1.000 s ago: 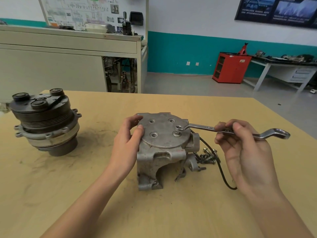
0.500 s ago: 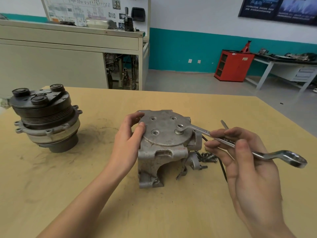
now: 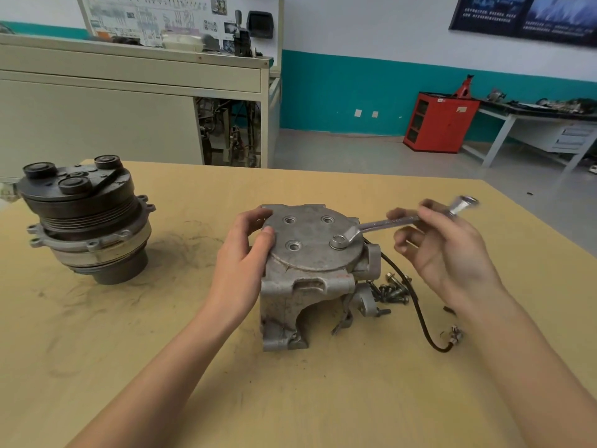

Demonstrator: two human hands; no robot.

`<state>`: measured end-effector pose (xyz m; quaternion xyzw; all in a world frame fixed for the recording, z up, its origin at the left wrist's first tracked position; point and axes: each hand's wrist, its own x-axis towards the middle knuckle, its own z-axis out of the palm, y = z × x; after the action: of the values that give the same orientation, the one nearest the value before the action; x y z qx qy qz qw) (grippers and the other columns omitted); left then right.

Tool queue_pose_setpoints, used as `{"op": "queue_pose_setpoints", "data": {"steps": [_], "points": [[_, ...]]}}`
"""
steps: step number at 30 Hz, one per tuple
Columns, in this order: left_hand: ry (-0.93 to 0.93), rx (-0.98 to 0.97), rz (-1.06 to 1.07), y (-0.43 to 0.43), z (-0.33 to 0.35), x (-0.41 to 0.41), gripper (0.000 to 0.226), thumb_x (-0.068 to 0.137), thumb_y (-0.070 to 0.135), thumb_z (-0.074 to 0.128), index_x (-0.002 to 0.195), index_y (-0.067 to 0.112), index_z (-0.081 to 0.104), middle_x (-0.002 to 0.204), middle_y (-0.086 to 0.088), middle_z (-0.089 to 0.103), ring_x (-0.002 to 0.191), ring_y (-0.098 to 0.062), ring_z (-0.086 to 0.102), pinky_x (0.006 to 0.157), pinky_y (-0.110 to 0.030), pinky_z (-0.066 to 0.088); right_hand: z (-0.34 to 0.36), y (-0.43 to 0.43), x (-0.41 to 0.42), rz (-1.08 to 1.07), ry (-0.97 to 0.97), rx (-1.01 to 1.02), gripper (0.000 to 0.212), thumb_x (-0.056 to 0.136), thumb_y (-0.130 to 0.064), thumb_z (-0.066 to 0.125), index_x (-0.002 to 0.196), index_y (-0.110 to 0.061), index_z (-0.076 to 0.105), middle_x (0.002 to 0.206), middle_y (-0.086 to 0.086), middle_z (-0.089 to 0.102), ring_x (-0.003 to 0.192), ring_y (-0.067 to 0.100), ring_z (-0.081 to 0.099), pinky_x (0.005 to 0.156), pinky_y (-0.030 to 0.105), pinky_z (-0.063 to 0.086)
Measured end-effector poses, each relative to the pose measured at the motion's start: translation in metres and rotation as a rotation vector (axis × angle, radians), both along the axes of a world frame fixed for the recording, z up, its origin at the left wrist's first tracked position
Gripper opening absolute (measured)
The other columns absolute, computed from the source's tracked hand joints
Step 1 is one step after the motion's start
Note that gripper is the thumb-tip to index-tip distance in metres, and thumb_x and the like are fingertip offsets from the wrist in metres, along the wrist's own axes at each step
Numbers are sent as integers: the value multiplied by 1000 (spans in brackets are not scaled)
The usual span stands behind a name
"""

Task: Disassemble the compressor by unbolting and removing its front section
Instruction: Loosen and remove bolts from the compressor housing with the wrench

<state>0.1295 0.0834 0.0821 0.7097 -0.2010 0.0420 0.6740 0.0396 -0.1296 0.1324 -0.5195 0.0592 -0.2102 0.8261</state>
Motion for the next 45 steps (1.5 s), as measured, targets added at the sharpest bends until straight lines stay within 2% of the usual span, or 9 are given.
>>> {"op": "queue_pose_setpoints", "data": {"steps": [7,13,20,24,27,29,36,41,45], "points": [[-2,25,7,0,-2,1,24,100,22,47,120,33,54,122,16,57,105,10,54,82,-13,44,31,5,98,140,372,-375,15,92,2,45,101,-10,46,75,11,58,39,9,41,33,16,29],[3,35,8,0,1,1,27,86,41,47,113,39,53,121,13,58,106,7,54,87,-19,44,42,64,141,11,422,-1636,21,90,-28,49,102,-13,56,84,5,54,71,20,50,60,27,36],[-7,63,13,0,5,-2,22,84,42,44,105,42,51,115,14,61,108,-4,57,90,-28,46,51,109,108,-187,-72,-2243,26,97,-36,39,89,-20,57,84,2,54,77,23,55,53,29,26],[17,48,49,0,-1,2,19,93,2,51,84,18,56,76,10,63,68,6,55,58,-10,41,41,127,65,-230,-336,-2401,19,96,-29,49,94,-23,66,88,-8,61,77,11,59,50,25,31],[22,91,9,0,-5,2,21,90,-12,50,106,-2,57,90,-8,60,73,7,51,62,-4,37,25,129,28,-389,-653,-2187,11,80,-13,63,71,-18,67,68,-2,62,64,15,57,52,26,33],[-2,54,-9,0,1,0,24,95,-2,50,115,10,55,99,1,60,82,14,54,72,-2,38,14,119,5,-440,-735,-2118,11,81,-17,65,71,-13,67,67,4,61,65,20,55,55,29,36],[-7,9,11,0,2,-2,24,101,18,46,120,30,54,118,16,59,96,13,56,80,-11,47,-12,53,-64,-200,-537,-1659,61,97,-51,30,91,-7,72,106,6,69,75,16,61,65,21,45],[-3,4,6,-1,2,-2,25,101,17,44,121,28,54,114,18,58,92,14,57,73,-9,47,-32,13,-56,-48,-337,-569,42,95,-44,38,78,-23,70,99,7,71,52,20,58,51,20,40],[1,6,14,-1,3,-2,25,101,18,44,121,29,54,116,17,58,93,14,57,76,-10,47,-26,-3,-20,-126,-211,-189,37,91,-17,30,72,-18,62,77,13,70,41,16,46,45,17,40]]}}
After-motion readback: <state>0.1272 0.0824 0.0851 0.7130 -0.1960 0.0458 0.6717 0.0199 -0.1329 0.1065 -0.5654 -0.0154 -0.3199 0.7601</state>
